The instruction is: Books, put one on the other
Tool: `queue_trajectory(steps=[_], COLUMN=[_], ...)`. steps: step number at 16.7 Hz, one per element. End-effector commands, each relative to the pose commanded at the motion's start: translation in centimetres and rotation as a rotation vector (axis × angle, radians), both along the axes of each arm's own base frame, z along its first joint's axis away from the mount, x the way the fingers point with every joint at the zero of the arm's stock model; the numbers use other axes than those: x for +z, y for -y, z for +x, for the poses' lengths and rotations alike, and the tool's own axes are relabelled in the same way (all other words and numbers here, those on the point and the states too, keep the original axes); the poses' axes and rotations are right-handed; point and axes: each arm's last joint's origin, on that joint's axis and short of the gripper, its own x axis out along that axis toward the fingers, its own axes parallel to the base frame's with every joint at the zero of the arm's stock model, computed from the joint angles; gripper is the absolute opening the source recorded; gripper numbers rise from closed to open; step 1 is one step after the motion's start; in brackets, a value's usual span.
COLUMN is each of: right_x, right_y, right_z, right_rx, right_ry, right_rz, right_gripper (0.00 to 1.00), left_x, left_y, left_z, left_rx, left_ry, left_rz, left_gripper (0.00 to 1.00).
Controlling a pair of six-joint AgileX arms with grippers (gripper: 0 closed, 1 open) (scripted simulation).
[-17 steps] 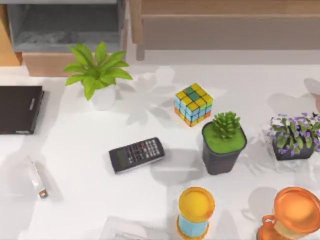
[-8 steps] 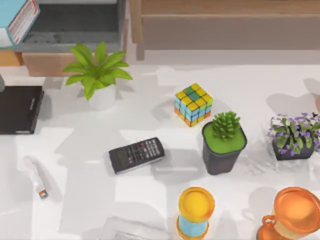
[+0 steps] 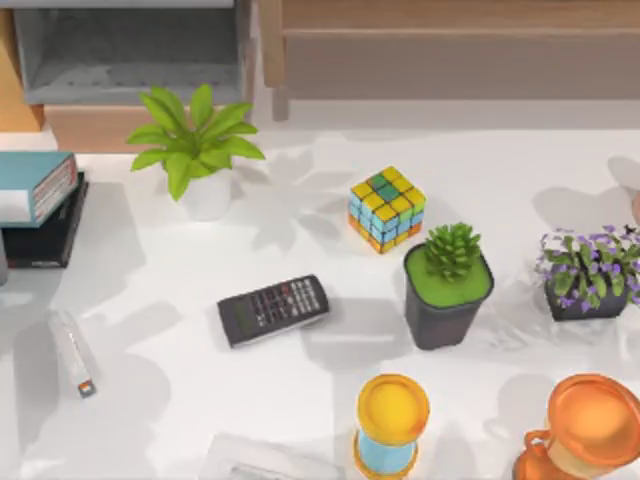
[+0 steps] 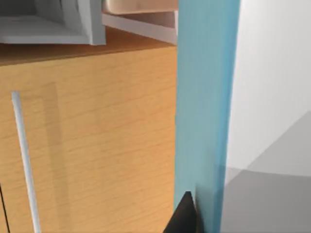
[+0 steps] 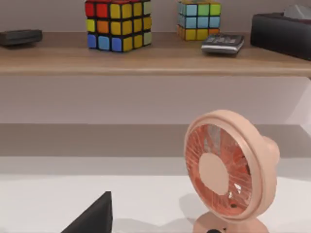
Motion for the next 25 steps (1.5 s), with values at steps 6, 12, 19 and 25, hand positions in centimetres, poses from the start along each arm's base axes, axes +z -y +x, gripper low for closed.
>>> queue_trajectory(steps=[6, 12, 19, 25], right_x=[0.00, 0.00, 0.00, 0.00], right_y=[0.00, 0.00, 0.00, 0.00], right_z=[0.00, 0.00, 0.00, 0.00], right_rx=[0.000, 0.000, 0.000, 0.000], right_ry=[0.000, 0.000, 0.000, 0.000], right_rz=[0.000, 0.000, 0.000, 0.000], right_gripper=[1.00, 1.00, 1.00, 1.00], left_x=[-0.02, -0.20, -0.20, -0.20], left_y=[0.11, 0.01, 0.01, 0.01], left_z=[0.16, 0.46, 0.46, 0.46], left_rx=[-0.004, 0.000, 0.000, 0.000], left_ry=[0.002, 0.000, 0.000, 0.000], left_rz=[0.001, 0.000, 0.000, 0.000], left_gripper=[0.00, 0.08, 0.60, 1.00])
